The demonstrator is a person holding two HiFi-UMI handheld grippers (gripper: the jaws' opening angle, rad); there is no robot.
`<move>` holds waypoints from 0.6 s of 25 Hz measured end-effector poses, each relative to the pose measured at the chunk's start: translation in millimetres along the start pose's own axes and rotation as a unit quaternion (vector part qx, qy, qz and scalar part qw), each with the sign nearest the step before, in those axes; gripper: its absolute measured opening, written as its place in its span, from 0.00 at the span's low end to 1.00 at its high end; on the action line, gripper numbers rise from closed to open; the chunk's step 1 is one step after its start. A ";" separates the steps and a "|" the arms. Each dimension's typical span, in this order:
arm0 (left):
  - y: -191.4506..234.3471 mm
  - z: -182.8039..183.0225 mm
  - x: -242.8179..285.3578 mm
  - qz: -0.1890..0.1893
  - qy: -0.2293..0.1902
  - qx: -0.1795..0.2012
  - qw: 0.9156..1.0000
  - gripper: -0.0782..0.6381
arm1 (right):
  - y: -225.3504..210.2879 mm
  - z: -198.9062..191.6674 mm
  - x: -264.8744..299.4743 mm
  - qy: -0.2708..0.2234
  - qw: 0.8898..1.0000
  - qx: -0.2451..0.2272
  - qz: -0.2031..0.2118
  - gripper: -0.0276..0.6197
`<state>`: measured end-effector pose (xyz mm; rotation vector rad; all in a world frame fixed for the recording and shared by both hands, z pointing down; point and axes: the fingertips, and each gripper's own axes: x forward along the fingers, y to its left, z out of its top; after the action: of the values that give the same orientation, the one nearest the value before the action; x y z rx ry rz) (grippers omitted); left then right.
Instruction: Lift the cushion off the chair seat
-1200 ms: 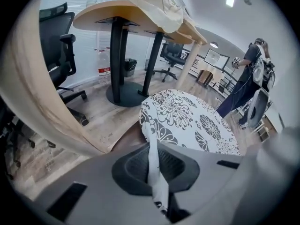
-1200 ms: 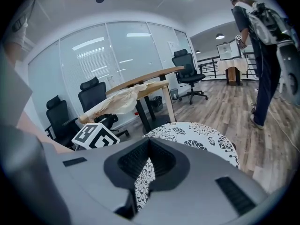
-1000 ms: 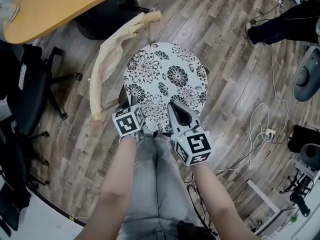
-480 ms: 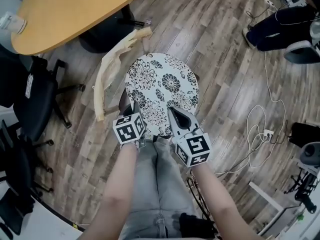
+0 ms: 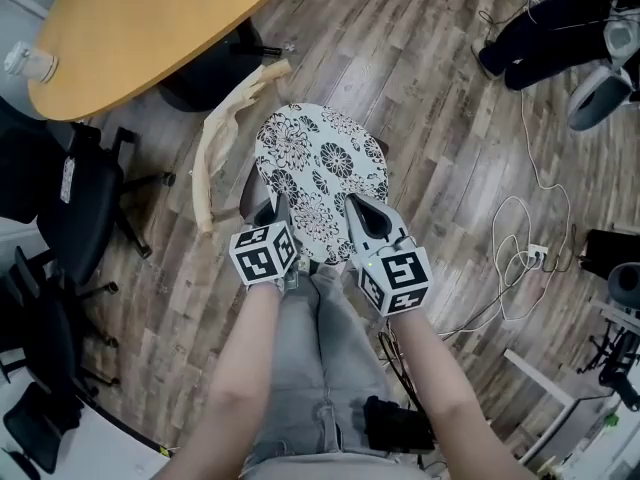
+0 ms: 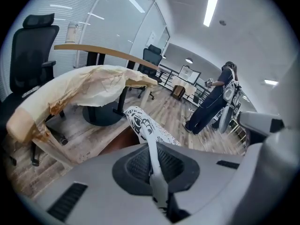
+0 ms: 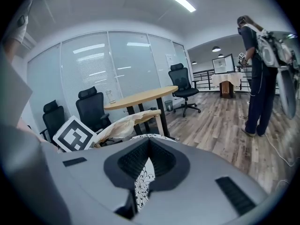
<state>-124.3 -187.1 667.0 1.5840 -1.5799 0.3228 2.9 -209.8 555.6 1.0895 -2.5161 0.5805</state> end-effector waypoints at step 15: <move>-75.7 59.8 -41.3 -0.075 -0.034 0.053 0.995 0.13 | -2.8 54.8 -31.6 -0.020 0.999 -0.020 -0.015 0.08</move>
<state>-84.6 -213.0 573.4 1.8031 -1.5056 0.2769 17.7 -219.2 494.7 1.1341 -2.5290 0.5027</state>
